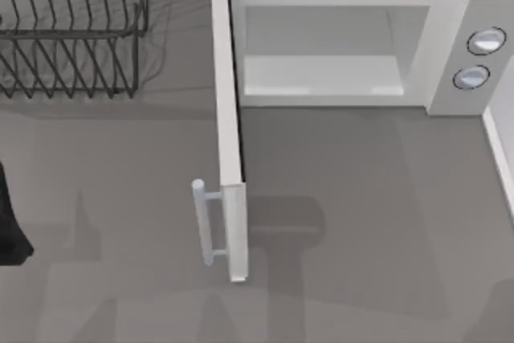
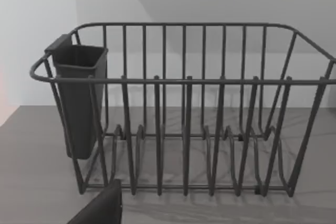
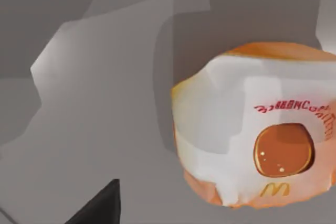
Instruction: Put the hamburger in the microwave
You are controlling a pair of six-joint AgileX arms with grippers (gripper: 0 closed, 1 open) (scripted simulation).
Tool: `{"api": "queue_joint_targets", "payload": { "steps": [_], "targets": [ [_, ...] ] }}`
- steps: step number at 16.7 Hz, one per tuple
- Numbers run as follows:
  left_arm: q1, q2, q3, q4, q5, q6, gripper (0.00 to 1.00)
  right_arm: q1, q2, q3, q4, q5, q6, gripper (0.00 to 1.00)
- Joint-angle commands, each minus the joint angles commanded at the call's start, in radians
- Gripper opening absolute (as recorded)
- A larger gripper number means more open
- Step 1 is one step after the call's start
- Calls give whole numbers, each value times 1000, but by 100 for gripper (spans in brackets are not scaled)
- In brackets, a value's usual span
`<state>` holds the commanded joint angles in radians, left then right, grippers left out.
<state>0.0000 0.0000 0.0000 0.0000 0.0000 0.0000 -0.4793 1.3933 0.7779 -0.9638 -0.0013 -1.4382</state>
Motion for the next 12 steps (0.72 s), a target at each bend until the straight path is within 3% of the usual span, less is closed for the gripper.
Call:
{"api": "queue_joint_targets", "payload": {
  "steps": [8,12],
  "targets": [
    [0,0,0,0,0,0,100,0,165,-161,333,0,4,100],
    [0,0,0,0,0,0,100,0,190,-185,376,0,5,100]
  ]
}}
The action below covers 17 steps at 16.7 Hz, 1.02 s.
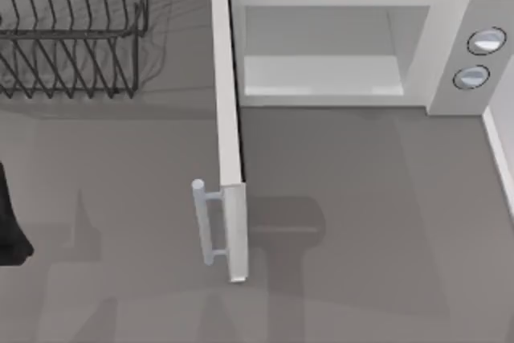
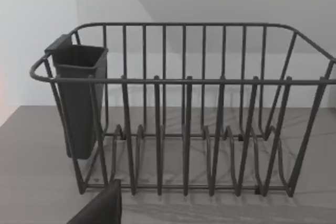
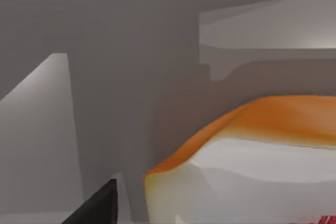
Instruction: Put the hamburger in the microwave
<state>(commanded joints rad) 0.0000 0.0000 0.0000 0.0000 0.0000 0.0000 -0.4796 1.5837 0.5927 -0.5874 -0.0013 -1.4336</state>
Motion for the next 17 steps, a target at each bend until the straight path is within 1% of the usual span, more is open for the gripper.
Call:
{"api": "queue_joint_targets", "payload": {
  "steps": [2,15,16,17],
  "targets": [
    [0,0,0,0,0,0,100,0,0,0,0,0,0,100],
    [0,0,0,0,0,0,100,0,0,0,0,0,0,2],
    [0,0,0,0,0,0,100,0,0,0,0,0,0,0],
    [0,0,0,0,0,0,100,0,0,0,0,0,0,0]
  ]
}}
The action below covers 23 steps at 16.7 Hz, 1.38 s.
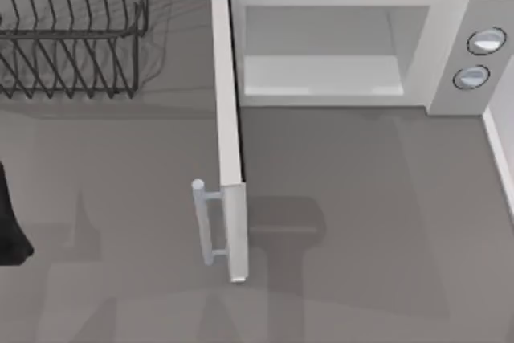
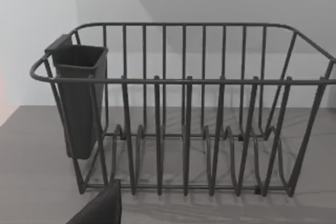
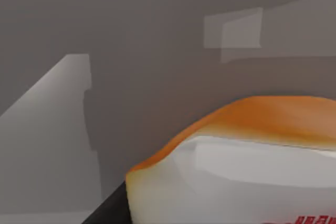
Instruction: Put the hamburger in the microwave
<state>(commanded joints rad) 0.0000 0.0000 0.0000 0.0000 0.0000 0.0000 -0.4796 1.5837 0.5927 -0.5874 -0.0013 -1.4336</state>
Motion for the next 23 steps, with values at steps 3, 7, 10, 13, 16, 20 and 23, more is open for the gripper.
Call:
{"api": "queue_joint_targets", "payload": {
  "steps": [3,7,10,13,16,20,23],
  "targets": [
    [0,0,0,0,0,0,100,0,0,0,0,0,0,0],
    [0,0,0,0,0,0,100,2,-69,48,-108,5,27,0],
    [0,0,0,0,0,0,100,0,-78,72,-144,6,23,0],
    [0,0,0,0,0,0,100,-1,-120,146,-260,6,18,0],
    [0,0,0,0,0,0,100,-2,-176,236,-401,5,14,0],
    [0,0,0,0,0,0,100,-3,-234,326,-553,6,16,0],
    [0,0,0,0,0,0,100,-3,-244,335,-570,6,20,0]
  ]
}}
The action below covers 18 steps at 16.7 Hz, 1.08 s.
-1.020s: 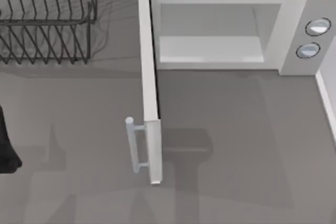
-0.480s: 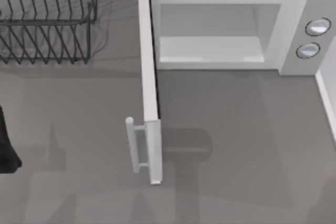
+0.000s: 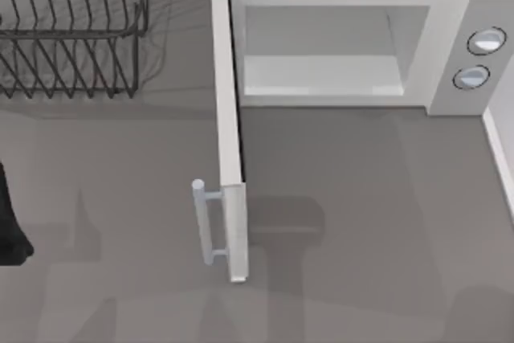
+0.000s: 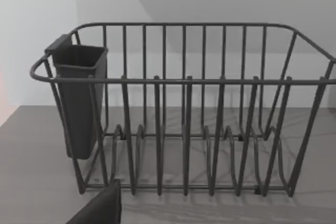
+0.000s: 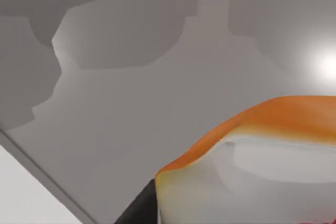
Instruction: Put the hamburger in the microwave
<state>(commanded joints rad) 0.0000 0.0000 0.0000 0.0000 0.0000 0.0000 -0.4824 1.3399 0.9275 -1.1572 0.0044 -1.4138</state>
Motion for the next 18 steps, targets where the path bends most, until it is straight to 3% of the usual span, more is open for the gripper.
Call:
{"api": "queue_joint_targets", "payload": {
  "steps": [4,8,12,18],
  "targets": [
    [0,0,0,0,0,0,100,12,12,2,11,6,12,0],
    [0,0,0,0,0,0,100,154,117,61,148,78,159,0],
    [0,0,0,0,0,0,100,410,310,142,440,196,456,0],
    [0,0,0,0,0,0,100,820,628,236,1033,395,1046,0]
  ]
}}
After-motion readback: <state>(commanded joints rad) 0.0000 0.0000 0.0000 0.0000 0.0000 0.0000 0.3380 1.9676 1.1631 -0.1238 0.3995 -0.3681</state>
